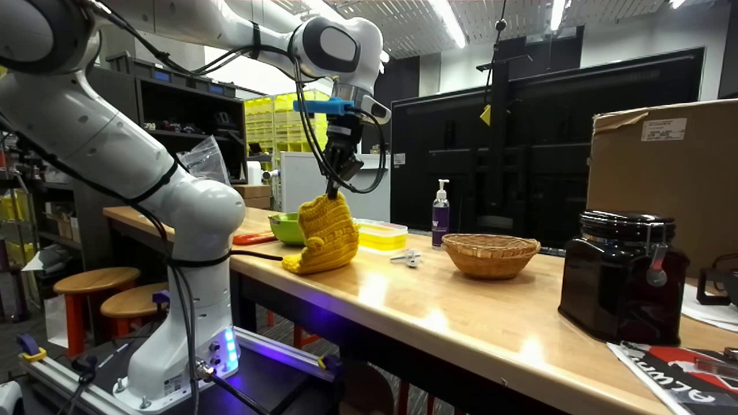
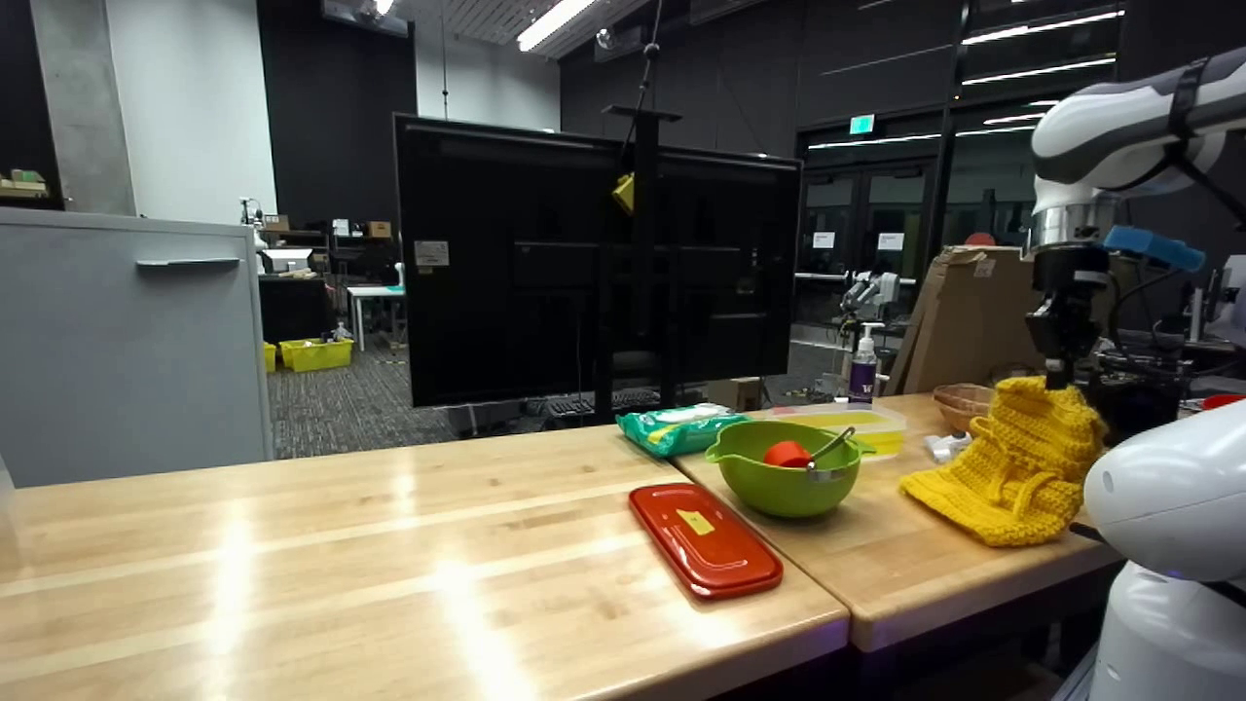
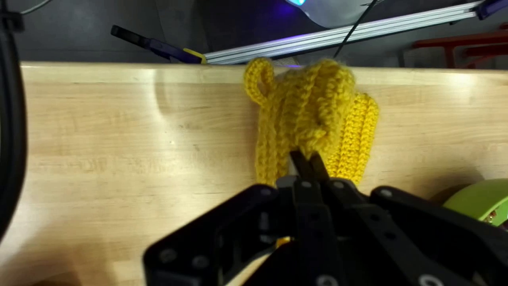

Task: Move the yellow cloth to the right, then unfold it

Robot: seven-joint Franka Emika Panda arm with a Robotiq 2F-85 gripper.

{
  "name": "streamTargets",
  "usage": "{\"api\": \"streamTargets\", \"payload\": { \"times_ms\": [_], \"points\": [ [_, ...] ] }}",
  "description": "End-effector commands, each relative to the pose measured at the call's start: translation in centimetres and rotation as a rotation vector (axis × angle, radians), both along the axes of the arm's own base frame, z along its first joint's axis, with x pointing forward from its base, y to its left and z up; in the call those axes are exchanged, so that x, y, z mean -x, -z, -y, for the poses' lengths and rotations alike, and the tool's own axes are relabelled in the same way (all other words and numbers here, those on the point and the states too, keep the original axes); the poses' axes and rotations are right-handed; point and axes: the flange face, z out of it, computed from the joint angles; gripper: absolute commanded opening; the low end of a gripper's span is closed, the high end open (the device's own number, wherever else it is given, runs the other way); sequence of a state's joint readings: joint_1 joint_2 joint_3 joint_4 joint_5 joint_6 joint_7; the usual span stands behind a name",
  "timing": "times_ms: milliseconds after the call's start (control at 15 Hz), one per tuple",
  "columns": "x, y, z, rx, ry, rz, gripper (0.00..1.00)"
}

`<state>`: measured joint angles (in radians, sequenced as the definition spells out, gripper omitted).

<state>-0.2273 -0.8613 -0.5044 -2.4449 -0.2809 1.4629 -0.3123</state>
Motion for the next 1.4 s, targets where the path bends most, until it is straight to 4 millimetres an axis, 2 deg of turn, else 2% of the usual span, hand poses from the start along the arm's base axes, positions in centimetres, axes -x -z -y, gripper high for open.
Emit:
{"api": "streamTargets", "payload": {
  "times_ms": [0, 467, 733, 1133, 1200, 1333],
  "points": [
    [-0.5, 1.6, 2.5, -0.005, 0.039, -0.042, 0.0],
    [-1.3, 6.2, 6.6, -0.03, 0.111, -0.102, 0.0],
    [-0.7, 7.2, 8.9, 0.002, 0.165, -0.156, 0.0],
    [1.1, 8.2, 12.3, 0.032, 0.248, -0.233, 0.0],
    [1.2, 8.5, 12.7, 0.032, 0.257, -0.242, 0.26],
    [1.2, 8.9, 13.0, 0.031, 0.265, -0.256, 0.32]
  ]
}}
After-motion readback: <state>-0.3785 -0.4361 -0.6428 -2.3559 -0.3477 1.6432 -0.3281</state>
